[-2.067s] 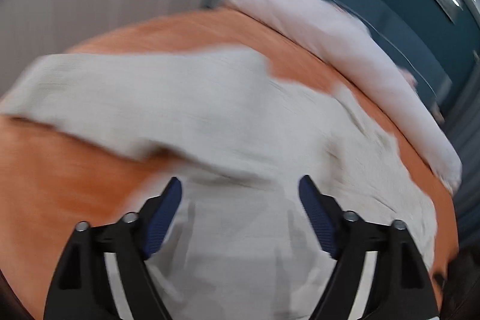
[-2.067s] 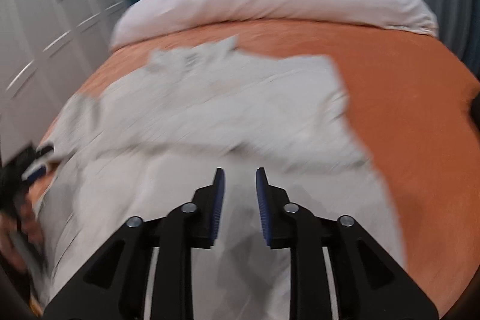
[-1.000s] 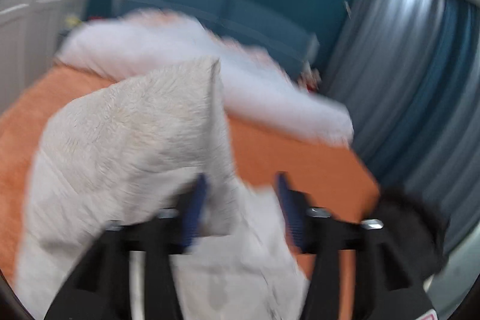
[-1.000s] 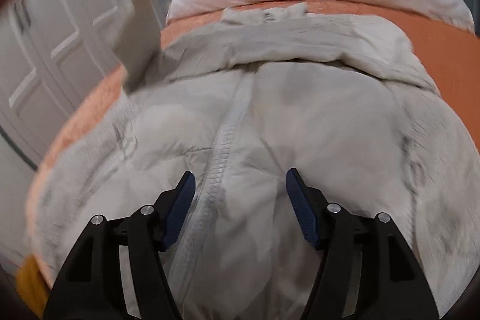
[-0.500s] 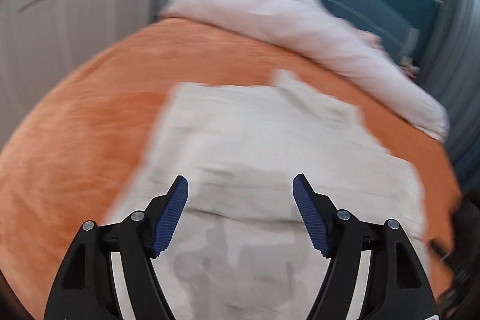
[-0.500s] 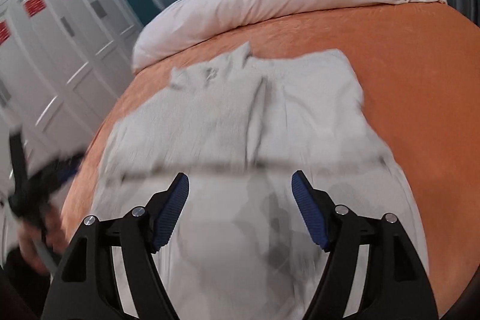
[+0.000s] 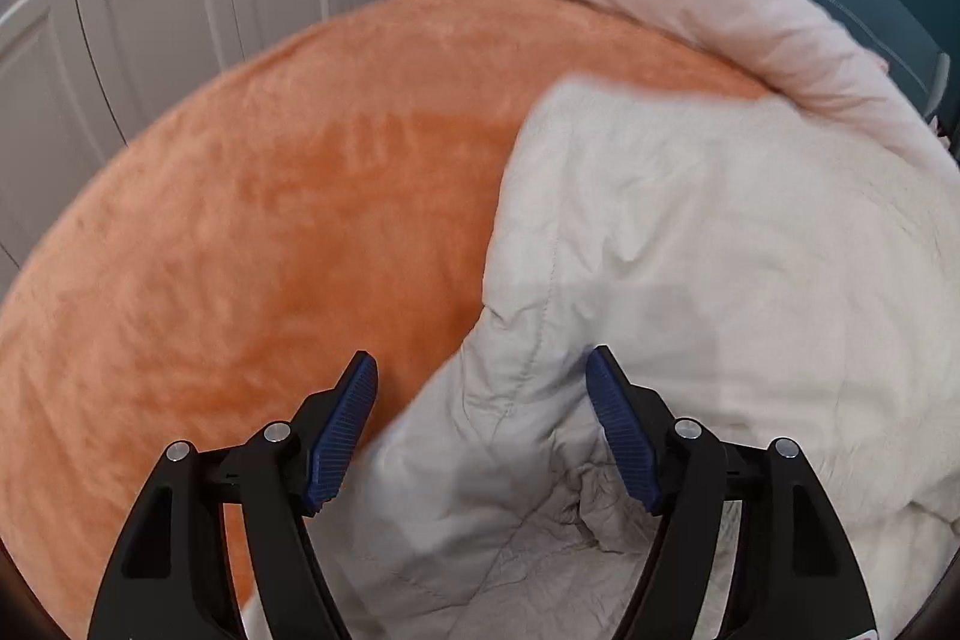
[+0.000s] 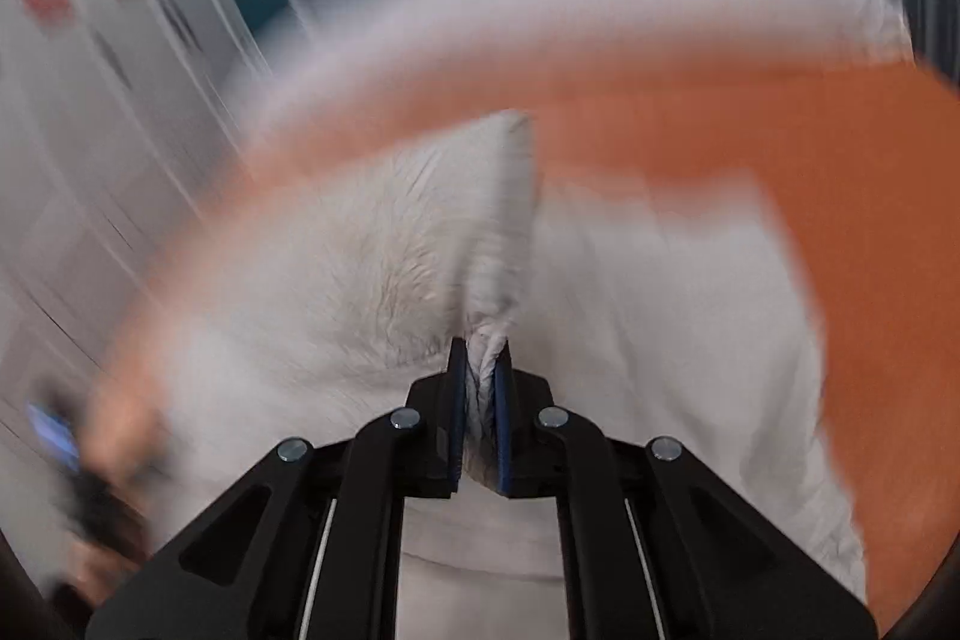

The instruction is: Fold large clothes

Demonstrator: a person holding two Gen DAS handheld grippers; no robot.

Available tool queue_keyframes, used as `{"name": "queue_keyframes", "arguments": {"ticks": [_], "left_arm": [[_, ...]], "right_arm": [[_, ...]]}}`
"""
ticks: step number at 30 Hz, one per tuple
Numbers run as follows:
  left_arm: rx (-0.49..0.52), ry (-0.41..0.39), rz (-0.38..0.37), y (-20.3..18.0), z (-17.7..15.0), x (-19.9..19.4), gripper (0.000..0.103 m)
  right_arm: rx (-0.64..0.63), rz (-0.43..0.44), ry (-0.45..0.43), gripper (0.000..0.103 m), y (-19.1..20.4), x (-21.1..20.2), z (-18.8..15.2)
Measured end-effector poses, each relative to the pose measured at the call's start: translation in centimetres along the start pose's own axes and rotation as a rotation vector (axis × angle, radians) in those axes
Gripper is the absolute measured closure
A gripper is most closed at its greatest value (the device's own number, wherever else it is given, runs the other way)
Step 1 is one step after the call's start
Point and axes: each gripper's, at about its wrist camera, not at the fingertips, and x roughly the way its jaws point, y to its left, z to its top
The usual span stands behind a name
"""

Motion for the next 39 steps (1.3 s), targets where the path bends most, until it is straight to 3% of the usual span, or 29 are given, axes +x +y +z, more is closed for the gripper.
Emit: {"name": "queue_keyframes", "arguments": {"ticks": [1,2,3,5,8,10,14,16,17,19,22,26,28,30,32,34,35,36,39], "left_arm": [[0.003,-0.009,0.003,-0.1,-0.2,0.1,0.028],[0.012,-0.018,0.017,-0.2,-0.3,0.2,0.027],[0.026,-0.027,0.039,-0.5,-0.4,0.2,0.027],[0.038,-0.035,0.054,-0.7,-0.6,0.4,0.027],[0.042,-0.047,0.072,-0.7,-0.8,0.5,0.026],[0.043,-0.050,0.080,-0.8,-0.8,0.6,0.025],[0.040,-0.051,0.096,-0.7,-0.9,0.7,0.021],[0.037,-0.051,0.099,-0.6,-0.9,0.8,0.019],[0.038,-0.050,0.102,-0.7,-0.9,0.8,0.019],[0.038,-0.052,0.102,-0.7,-1.0,0.7,0.018],[0.029,-0.055,0.092,-0.5,-0.9,0.9,0.017],[0.026,-0.058,0.089,-0.4,-0.9,1.1,0.016],[0.026,-0.062,0.091,-0.4,-0.9,1.2,0.016],[0.029,-0.064,0.095,-0.4,-0.9,1.2,0.016],[0.029,-0.063,0.096,-0.4,-0.8,1.2,0.016],[0.021,-0.057,0.088,-0.3,-0.7,1.0,0.016],[0.012,-0.053,0.076,0.0,-0.6,0.9,0.016],[-0.011,-0.048,0.052,0.5,-0.4,0.6,0.016],[-0.079,-0.091,-0.018,1.8,1.1,-1.8,0.017]], "right_arm": [[0.015,0.035,0.069,0.095,-1.1,2.3,-1.2],[0.018,0.052,0.027,0.094,-1.3,1.7,-1.4],[0.016,0.025,0.009,0.087,-1.0,0.7,-1.1],[0.026,-0.029,-0.037,0.086,-0.4,-1.1,-0.9],[0.023,-0.078,-0.197,0.085,1.8,-5.3,-1.5],[-0.065,-0.062,-0.240,0.085,5.0,-6.9,-1.3],[-0.315,-0.044,-0.268,0.084,12.0,-6.2,-1.8],[-0.349,-0.033,-0.235,0.083,13.6,-4.7,-1.9],[-0.357,0.005,-0.169,0.082,14.1,-3.3,-1.8],[-0.392,-0.005,-0.097,0.083,14.7,-2.2,-2.6],[-0.406,-0.130,-0.115,0.084,12.3,-1.1,-2.8],[-0.179,-0.262,-0.127,0.077,4.1,-3.3,-2.2],[-0.005,-0.349,-0.118,0.077,-1.6,-4.9,-2.0],[0.117,-0.308,-0.145,0.075,-5.0,-6.9,-2.0],[0.095,-0.252,-0.165,0.075,-4.4,-8.0,-1.0],[0.039,-0.161,-0.159,0.065,-2.6,-7.9,0.0],[0.032,-0.104,-0.144,0.047,-2.0,-7.3,0.7],[0.039,-0.063,-0.119,0.039,-1.5,-6.3,1.8],[0.082,-0.020,-0.045,0.039,-1.8,-2.4,3.8]]}}
